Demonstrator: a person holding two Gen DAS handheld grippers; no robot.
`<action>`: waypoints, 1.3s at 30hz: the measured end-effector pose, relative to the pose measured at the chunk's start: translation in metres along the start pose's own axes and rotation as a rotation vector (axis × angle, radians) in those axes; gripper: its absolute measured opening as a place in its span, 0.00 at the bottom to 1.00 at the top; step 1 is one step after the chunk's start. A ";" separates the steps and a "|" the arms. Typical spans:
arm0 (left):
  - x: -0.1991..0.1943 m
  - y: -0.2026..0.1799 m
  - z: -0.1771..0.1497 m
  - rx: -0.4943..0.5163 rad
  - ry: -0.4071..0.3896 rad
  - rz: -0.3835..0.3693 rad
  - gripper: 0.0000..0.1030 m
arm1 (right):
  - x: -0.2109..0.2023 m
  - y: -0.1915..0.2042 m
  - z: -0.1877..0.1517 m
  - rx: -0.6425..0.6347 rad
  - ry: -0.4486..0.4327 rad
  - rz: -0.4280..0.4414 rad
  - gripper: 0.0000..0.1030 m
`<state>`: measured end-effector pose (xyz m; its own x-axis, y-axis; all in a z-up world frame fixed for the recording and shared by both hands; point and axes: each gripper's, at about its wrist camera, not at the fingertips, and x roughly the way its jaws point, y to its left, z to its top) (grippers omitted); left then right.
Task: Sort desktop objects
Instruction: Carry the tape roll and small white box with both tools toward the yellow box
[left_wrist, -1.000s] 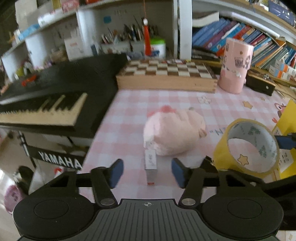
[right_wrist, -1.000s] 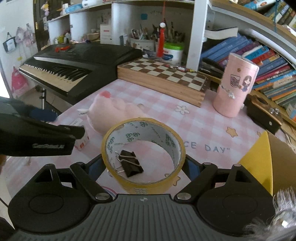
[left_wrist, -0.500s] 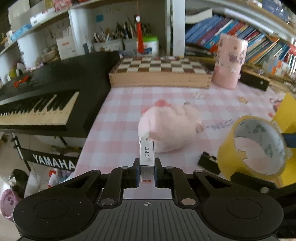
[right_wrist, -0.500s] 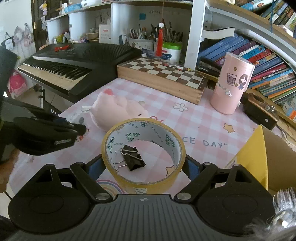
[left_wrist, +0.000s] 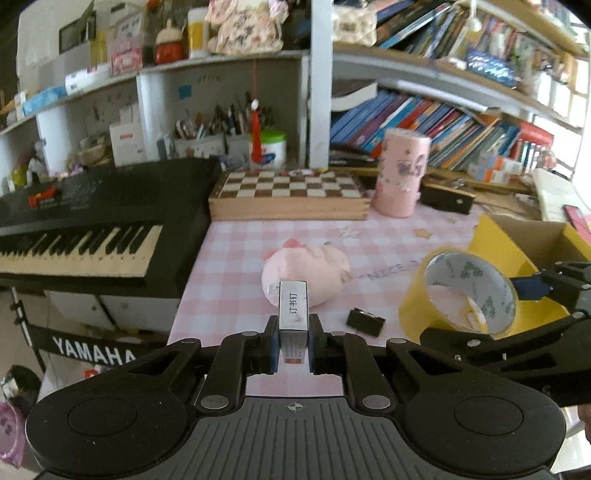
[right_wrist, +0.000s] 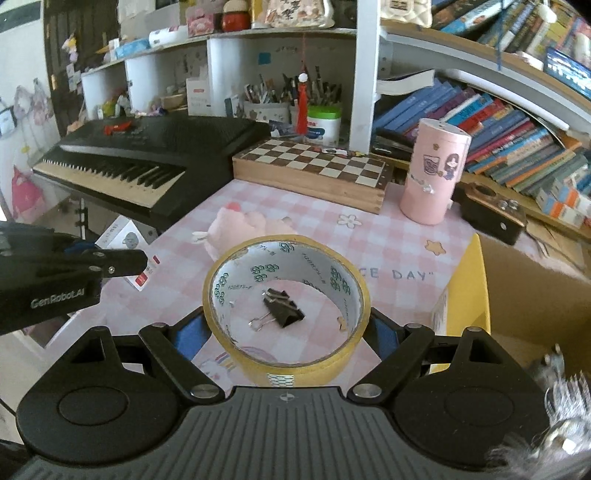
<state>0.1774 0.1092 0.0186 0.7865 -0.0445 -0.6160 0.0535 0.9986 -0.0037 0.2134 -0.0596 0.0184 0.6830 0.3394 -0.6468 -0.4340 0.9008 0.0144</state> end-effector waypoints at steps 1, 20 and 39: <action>-0.006 0.000 -0.002 0.007 -0.008 -0.006 0.13 | -0.006 0.002 -0.002 0.011 -0.002 -0.001 0.84; -0.097 0.004 -0.067 0.077 -0.047 -0.104 0.13 | -0.082 0.064 -0.073 0.123 0.035 -0.065 0.84; -0.121 -0.033 -0.096 0.203 -0.018 -0.269 0.13 | -0.136 0.068 -0.137 0.284 0.072 -0.181 0.84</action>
<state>0.0210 0.0841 0.0176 0.7382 -0.3083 -0.6000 0.3807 0.9247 -0.0066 0.0105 -0.0818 0.0036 0.6865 0.1559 -0.7103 -0.1212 0.9876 0.0996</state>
